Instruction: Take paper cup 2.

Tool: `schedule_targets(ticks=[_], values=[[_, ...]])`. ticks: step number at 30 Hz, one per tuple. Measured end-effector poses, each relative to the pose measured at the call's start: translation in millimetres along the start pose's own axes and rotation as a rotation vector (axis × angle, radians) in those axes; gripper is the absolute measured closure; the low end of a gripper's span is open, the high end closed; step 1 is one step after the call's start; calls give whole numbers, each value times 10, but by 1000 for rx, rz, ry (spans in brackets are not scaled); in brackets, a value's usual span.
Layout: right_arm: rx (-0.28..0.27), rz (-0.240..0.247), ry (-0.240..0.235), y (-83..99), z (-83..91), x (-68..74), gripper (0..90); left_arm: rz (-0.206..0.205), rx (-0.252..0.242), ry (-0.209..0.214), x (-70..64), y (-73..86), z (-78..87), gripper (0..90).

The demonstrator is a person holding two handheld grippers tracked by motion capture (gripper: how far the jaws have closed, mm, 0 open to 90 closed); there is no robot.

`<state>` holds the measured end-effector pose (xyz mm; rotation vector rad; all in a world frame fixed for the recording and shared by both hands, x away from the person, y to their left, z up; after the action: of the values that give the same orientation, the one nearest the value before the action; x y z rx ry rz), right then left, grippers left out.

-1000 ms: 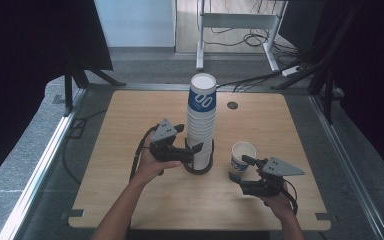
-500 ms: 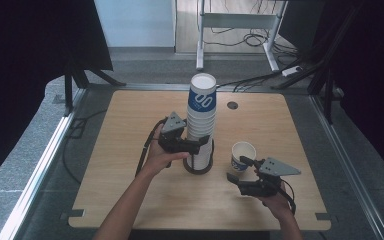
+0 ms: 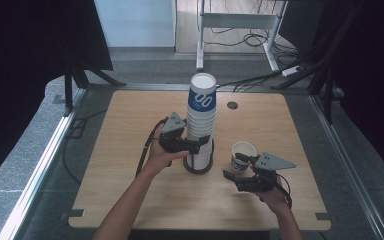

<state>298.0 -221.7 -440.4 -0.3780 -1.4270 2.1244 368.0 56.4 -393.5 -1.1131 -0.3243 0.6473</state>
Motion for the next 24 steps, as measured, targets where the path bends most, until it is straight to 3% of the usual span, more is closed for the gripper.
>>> schedule_targets(ticks=[8, 18, 24], values=[[-23, 33, -22, -302, 31, -23, 226, -3, 6, -7, -5, -5, 3, 125], [-58, 44, -87, -676, 154, -186, 236, -8, 18, -11, -16, -11, 17, 126], [-59, 67, -125, -892, 170, -205, 236, -9, 18, -11, -12, -11, 22, 128]])
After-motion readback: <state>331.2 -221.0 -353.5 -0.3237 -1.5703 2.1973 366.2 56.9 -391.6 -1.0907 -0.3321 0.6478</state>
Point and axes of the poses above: each handheld gripper's, and its own axes: z roughly backward along the jaws, y roughly out of its underside, x roughly to its left, the point moved 1 cm from there along -z, roughly forward along the jaws, and after that the axes turned 6 degrees about x, right-handed, at the moved point
